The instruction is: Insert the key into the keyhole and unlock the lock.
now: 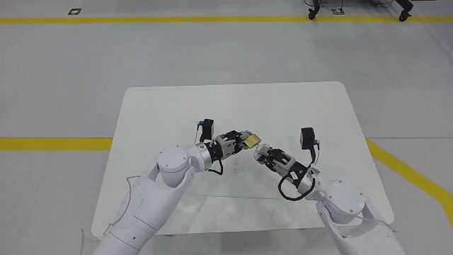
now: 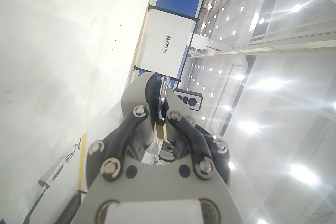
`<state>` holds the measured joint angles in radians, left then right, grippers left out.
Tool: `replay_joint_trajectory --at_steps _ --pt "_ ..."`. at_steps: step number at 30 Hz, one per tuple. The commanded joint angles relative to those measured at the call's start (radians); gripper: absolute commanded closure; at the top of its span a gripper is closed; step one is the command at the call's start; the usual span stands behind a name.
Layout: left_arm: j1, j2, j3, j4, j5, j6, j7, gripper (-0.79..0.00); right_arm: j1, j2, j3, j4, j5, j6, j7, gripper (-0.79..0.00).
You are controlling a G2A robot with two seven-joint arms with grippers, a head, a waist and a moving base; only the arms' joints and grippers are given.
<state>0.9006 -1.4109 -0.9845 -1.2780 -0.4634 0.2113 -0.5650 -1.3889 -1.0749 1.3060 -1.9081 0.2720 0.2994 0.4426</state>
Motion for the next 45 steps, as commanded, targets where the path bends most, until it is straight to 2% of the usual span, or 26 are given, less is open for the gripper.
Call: replay_joint_trajectory --at_steps 1,28,29,36,45 --pt "0.001 0.0 0.0 -0.001 0.001 -0.001 -0.002 0.0 0.001 -0.001 -0.001 0.0 -0.002 0.002 0.001 0.0" --pt "0.004 -0.001 -0.008 0.001 0.02 0.002 -0.031 0.0 0.018 -0.01 -0.009 0.006 -0.026 0.03 -0.006 0.0" --pt "0.003 -0.001 -0.009 0.002 0.02 0.002 -0.031 0.0 0.017 -0.01 -0.009 0.006 -0.026 0.03 -0.007 -0.037" --pt "0.0 -0.002 -0.009 0.006 0.025 0.006 -0.036 0.0 0.015 -0.012 -0.006 0.006 -0.026 0.03 -0.007 -0.114" --pt "-0.001 -0.003 -0.01 0.009 0.026 0.004 -0.036 0.0 0.007 -0.013 0.002 0.001 -0.027 0.025 -0.005 -0.135"
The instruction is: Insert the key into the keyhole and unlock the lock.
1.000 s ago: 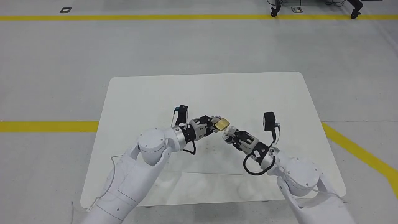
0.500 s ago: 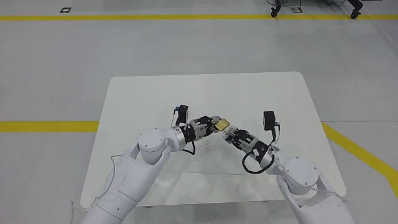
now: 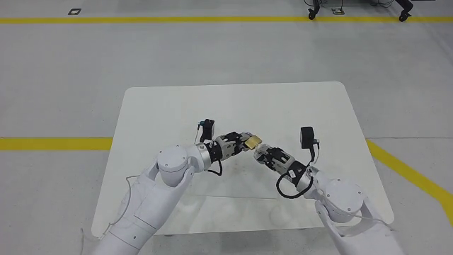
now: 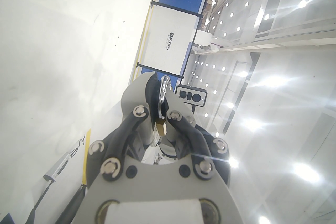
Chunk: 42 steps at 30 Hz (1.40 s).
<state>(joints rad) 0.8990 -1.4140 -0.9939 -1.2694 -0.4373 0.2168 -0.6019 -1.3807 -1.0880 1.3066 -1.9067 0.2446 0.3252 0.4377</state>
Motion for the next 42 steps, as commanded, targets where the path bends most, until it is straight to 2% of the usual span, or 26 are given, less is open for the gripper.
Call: replay_joint_trajectory --at_steps 1,9,11,12,13,32,33,34,35,38,42 --pt "0.001 0.0 0.0 0.0 0.0 -0.002 0.001 0.0 -0.002 0.0 0.003 -0.001 0.001 -0.001 0.0 -0.151" --pt "0.001 -0.001 -0.006 0.001 -0.002 -0.005 0.002 0.0 -0.019 0.0 0.017 -0.009 0.002 -0.006 0.002 -0.157" --pt "0.001 -0.001 -0.008 0.001 -0.002 -0.006 0.004 0.0 -0.026 0.0 0.021 -0.013 0.002 -0.008 0.003 -0.12" --pt "0.001 -0.001 -0.009 0.001 -0.002 -0.007 0.004 0.0 -0.03 0.0 0.024 -0.016 0.001 -0.007 0.003 -0.08" --pt "0.002 -0.001 -0.01 0.001 -0.001 -0.007 0.004 0.0 -0.033 0.0 0.026 -0.02 0.001 -0.007 0.004 0.0" --pt "0.011 0.0 -0.009 -0.016 0.012 -0.002 -0.01 0.0 -0.012 -0.005 0.014 -0.015 -0.009 0.008 0.007 0.0" --pt "0.011 0.0 -0.011 -0.016 0.012 -0.003 -0.01 0.0 -0.011 -0.006 0.015 -0.016 -0.008 0.002 0.003 -0.203" --pt "0.01 0.0 -0.013 -0.017 0.015 -0.008 -0.008 0.0 -0.012 -0.006 0.016 -0.018 -0.01 -0.006 -0.002 -0.57" --pt "0.01 0.001 -0.014 -0.019 0.023 -0.018 -0.003 0.0 -0.013 -0.006 0.017 -0.019 -0.014 -0.009 -0.006 -0.785" --pt "0.013 0.005 -0.014 -0.03 0.07 -0.063 -0.003 0.0 -0.013 -0.006 0.017 -0.019 -0.014 -0.009 -0.006 -0.785" --pt "0.013 0.005 -0.014 -0.03 0.07 -0.063 -0.003 0.0 -0.013 -0.006 0.017 -0.019 -0.014 -0.009 -0.006 -0.785"
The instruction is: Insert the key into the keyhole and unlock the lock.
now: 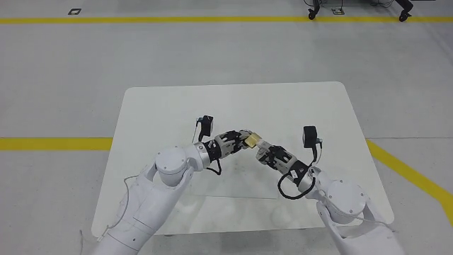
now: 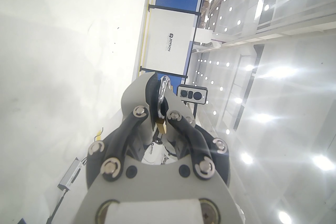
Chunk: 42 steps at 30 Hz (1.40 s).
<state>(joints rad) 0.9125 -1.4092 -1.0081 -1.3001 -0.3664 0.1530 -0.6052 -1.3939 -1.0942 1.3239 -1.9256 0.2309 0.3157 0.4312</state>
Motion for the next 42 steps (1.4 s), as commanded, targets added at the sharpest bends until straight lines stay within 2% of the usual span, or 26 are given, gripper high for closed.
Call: replay_joint_trajectory --at_steps 1,7,9,11,13,17,21,22,23,25,26,28,31,34,36,39,42 --pt "0.0 0.0 0.0 0.0 -0.001 0.001 0.0 0.0 0.0 0.0 0.0 0.0 0.0 0.0 0.0 -0.785" --pt "0.001 0.0 0.0 -0.003 0.001 -0.003 0.004 0.0 0.0 0.0 0.0 0.0 0.0 0.0 0.0 -0.785" --pt "0.009 0.002 0.006 -0.024 0.057 -0.037 0.034 0.0 0.0 0.0 0.0 0.0 0.0 0.0 0.0 -0.785" --pt "0.022 0.004 0.003 -0.045 0.087 -0.106 0.053 0.0 -0.005 -0.002 0.001 0.0 0.015 -0.021 -0.013 -0.785" --pt "0.036 0.006 -0.012 -0.052 0.095 -0.187 0.063 0.0 -0.014 -0.005 0.014 0.011 0.095 -0.068 0.02 -0.785" --pt "0.052 0.01 -0.031 -0.042 0.106 -0.333 0.048 0.0 -0.039 -0.004 0.076 0.025 0.258 -0.17 0.131 -0.785" --pt "0.038 0.007 -0.025 -0.006 0.098 -0.427 0.002 0.0 -0.067 -0.005 0.113 0.046 0.478 -0.24 0.302 -0.785" --pt "0.033 0.006 -0.02 0.007 0.094 -0.447 -0.008 0.0 -0.068 -0.005 0.119 0.057 0.526 -0.24 0.34 -0.662" --pt "0.026 0.004 -0.016 0.02 0.087 -0.464 -0.018 0.0 -0.067 -0.006 0.121 0.069 0.576 -0.227 0.381 -0.422" --pt "0.012 -0.001 -0.008 0.051 0.06 -0.477 -0.028 0.0 -0.054 -0.004 0.127 0.096 0.629 -0.181 0.438 -0.252" --pt "0.002 -0.004 -0.004 0.067 0.052 -0.481 -0.031 0.0 -0.046 -0.002 0.129 0.106 0.631 -0.16 0.451 -0.228" --pt "-0.013 -0.009 0.004 0.094 0.042 -0.489 -0.035 0.0 -0.031 0.001 0.123 0.126 0.605 -0.114 0.453 -0.129" --pt "-0.028 -0.013 0.011 0.119 0.034 -0.502 -0.037 0.0 -0.011 0.003 0.109 0.138 0.551 -0.068 0.417 -0.123" --pt "-0.034 -0.015 0.009 0.131 0.033 -0.516 -0.04 0.0 0.001 0.003 0.101 0.143 0.523 -0.056 0.377 -0.215" --pt "-0.037 -0.015 0.008 0.135 0.043 -0.523 -0.038 0.0 0.007 0.002 0.098 0.144 0.509 -0.06 0.351 -0.142" --pt "-0.037 -0.016 0.008 0.137 0.047 -0.528 -0.038 0.0 0.015 0.001 0.089 0.148 0.503 -0.061 0.326 -0.108" --pt "-0.036 -0.016 0.007 0.14 0.049 -0.53 -0.042 0.0 0.023 0.0 0.081 0.153 0.495 -0.06 0.309 -0.114"
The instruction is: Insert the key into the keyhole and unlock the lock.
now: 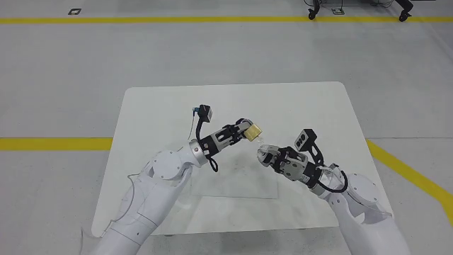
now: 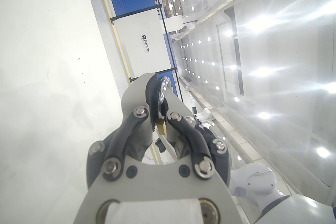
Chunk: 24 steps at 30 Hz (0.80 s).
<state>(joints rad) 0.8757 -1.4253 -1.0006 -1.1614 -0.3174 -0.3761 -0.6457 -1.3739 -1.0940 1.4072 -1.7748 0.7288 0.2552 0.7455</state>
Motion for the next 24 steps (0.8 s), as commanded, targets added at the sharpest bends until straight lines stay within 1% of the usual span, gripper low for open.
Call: replay_joint_trajectory --at_steps 1,2,5,9,10,11,13,17,20,22,24 --pt "0.001 -0.001 0.0 0.003 -0.001 0.0 -0.003 0.0 0.005 0.0 -0.004 0.004 -0.008 0.0 -0.015 -0.132" --pt "0.0 -0.001 0.0 0.005 0.0 0.0 -0.004 0.0 0.006 -0.001 -0.006 0.004 -0.012 0.0 -0.023 -0.166" --pt "-0.004 -0.002 0.003 0.011 0.005 0.005 -0.007 0.0 0.011 -0.002 -0.014 0.005 -0.024 0.0 -0.043 -0.175" --pt "-0.01 -0.004 0.005 0.015 0.004 0.005 -0.013 0.0 0.017 -0.003 -0.025 0.006 -0.04 0.003 -0.064 -0.132" --pt "-0.012 -0.004 0.005 0.016 0.006 0.004 -0.015 0.0 0.018 -0.003 -0.026 0.007 -0.046 0.002 -0.072 -0.102" --pt "-0.013 -0.005 0.006 0.017 0.009 0.005 -0.017 0.0 0.019 -0.003 -0.027 0.007 -0.056 0.001 -0.083 -0.089" --pt "-0.015 -0.006 0.007 0.018 0.013 0.005 -0.017 0.0 0.02 -0.004 -0.031 0.006 -0.063 -0.003 -0.097 -0.089" --pt "-0.017 -0.007 0.01 0.02 0.019 0.007 -0.019 0.0 0.019 -0.005 -0.034 0.007 -0.076 -0.012 -0.123 -0.157" --pt "-0.018 -0.008 0.009 0.022 0.019 0.006 -0.022 0.0 0.018 -0.006 -0.036 0.01 -0.079 -0.015 -0.132 -0.172" --pt "-0.019 -0.008 0.008 0.021 0.021 0.006 -0.024 0.0 0.017 -0.006 -0.036 0.011 -0.079 -0.017 -0.136 -0.166" --pt "-0.019 -0.008 0.007 0.019 0.023 0.007 -0.027 0.0 0.017 -0.006 -0.036 0.011 -0.081 -0.019 -0.139 -0.129"
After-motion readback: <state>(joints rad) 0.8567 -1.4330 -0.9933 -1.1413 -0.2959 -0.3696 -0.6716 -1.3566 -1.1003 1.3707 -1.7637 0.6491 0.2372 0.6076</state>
